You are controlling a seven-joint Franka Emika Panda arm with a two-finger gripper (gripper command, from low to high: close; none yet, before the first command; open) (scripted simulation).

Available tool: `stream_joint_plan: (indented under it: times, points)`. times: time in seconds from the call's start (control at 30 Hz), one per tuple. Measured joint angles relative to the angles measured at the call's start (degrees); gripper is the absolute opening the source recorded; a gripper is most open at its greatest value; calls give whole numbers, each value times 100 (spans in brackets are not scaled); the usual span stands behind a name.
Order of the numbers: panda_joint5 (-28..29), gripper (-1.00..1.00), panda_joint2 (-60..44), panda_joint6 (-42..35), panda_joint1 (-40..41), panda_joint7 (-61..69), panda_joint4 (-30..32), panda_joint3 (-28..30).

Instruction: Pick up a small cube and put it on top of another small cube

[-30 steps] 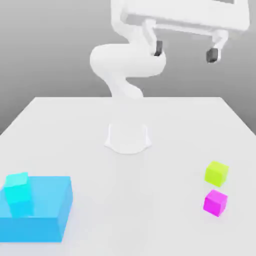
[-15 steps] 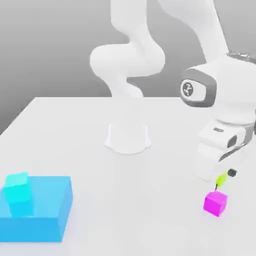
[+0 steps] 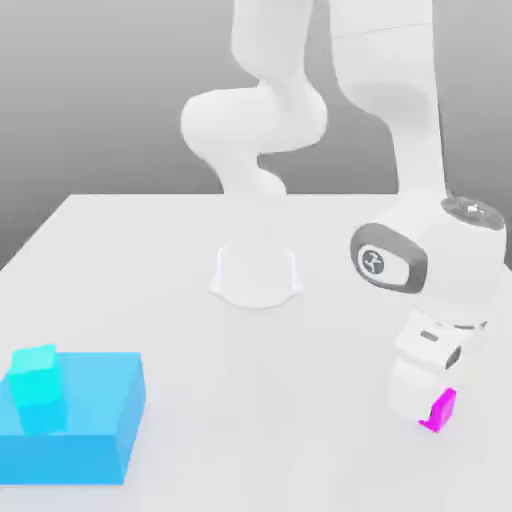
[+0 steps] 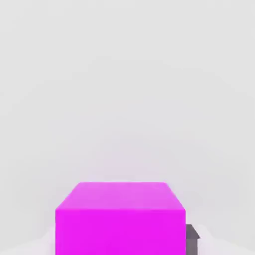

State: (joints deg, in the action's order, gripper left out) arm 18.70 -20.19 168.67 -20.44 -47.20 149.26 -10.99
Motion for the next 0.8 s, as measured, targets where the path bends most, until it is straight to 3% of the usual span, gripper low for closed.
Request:
stream_joint_plan:
  times: [0.2,0.4,0.8]
  points:
    - [-897,-100,991,-747,489,676,234,-645]
    - [-1017,-100,1425,-1480,1350,148,-47,315]
    - [-1541,-100,2253,-2899,4045,-854,-710,1767]
